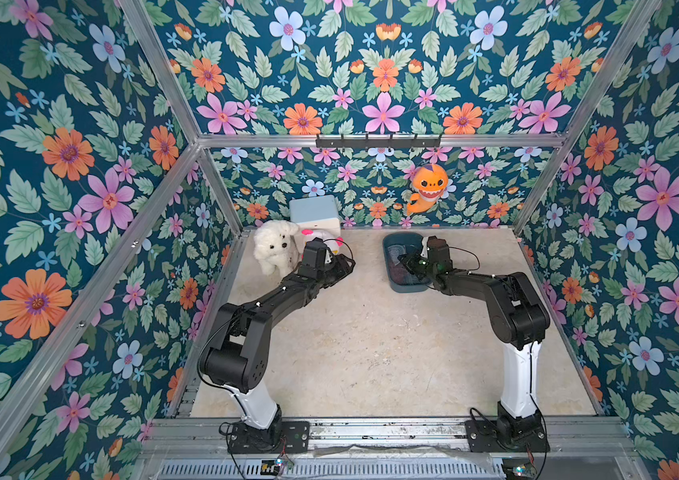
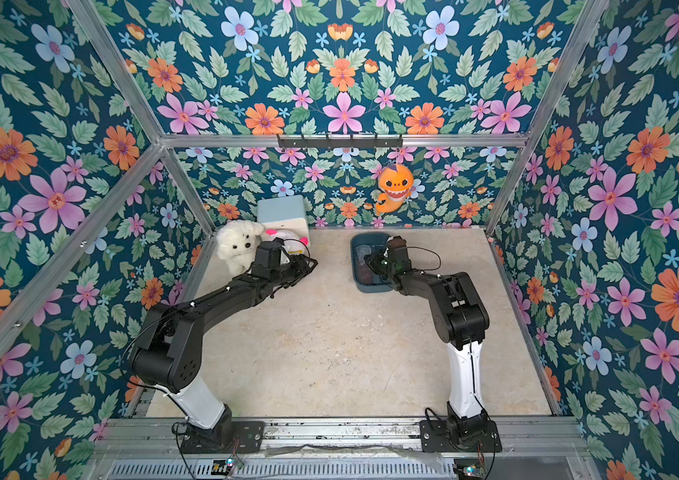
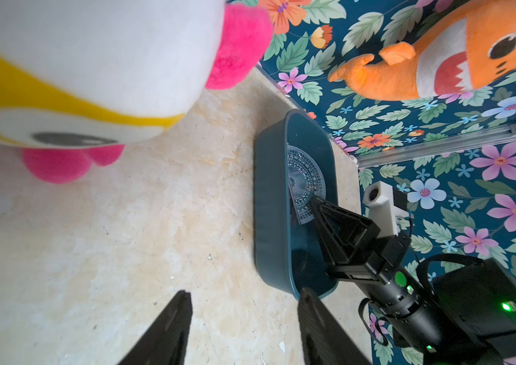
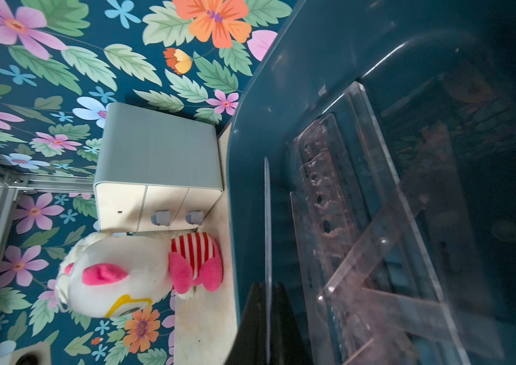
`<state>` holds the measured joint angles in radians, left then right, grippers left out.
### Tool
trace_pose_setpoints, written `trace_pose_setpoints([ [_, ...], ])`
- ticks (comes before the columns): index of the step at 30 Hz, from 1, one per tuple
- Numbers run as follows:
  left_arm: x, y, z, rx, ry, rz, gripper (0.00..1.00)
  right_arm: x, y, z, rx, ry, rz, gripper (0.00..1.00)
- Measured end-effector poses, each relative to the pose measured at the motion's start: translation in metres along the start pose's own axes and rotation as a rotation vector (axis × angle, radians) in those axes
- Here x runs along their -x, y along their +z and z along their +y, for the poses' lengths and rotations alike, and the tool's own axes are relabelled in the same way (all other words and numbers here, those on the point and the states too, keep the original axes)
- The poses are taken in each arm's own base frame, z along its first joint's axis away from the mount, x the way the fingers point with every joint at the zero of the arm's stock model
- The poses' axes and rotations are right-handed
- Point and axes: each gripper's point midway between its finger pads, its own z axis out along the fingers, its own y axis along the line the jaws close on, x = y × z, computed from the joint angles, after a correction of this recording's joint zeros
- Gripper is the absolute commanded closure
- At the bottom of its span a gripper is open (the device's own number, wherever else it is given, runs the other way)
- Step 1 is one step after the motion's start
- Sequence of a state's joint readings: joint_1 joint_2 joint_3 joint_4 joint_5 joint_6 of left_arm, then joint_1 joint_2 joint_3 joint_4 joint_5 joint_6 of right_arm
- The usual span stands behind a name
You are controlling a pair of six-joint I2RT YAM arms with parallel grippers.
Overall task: Put the scattered rulers into the storage box
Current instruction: Place the ruler in the storage box.
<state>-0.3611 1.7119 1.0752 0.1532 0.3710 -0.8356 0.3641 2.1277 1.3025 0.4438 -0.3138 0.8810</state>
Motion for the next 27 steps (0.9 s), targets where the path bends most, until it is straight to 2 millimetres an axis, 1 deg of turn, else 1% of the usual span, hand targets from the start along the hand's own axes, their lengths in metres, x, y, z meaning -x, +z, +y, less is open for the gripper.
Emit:
trace_pose_setpoints([
  [6, -0.002, 0.002, 0.005, 0.002, -0.009, 0.014, 0.41, -0.006, 0.012, -0.014, -0.031, 0.0, 0.023, 1.0],
  [12, 0.001, 0.001, 0.011, 0.003, -0.019, 0.014, 0.41, -0.011, 0.017, -0.005, -0.029, -0.028, 0.038, 1.0],
  [19, 0.004, -0.001, 0.014, -0.003, -0.034, 0.016, 0.42, -0.011, 0.018, -0.008, -0.058, -0.028, 0.055, 0.9],
  [22, 0.004, -0.001, 0.015, -0.004, -0.047, 0.015, 0.42, -0.013, 0.017, -0.01, -0.075, -0.031, 0.068, 0.84],
  [24, 0.005, -0.002, 0.015, -0.006, -0.048, 0.014, 0.42, -0.014, 0.015, -0.011, -0.086, -0.034, 0.076, 0.77],
  [27, 0.007, -0.003, 0.016, -0.008, -0.052, 0.01, 0.42, -0.014, 0.009, -0.006, -0.092, -0.038, 0.08, 0.71],
])
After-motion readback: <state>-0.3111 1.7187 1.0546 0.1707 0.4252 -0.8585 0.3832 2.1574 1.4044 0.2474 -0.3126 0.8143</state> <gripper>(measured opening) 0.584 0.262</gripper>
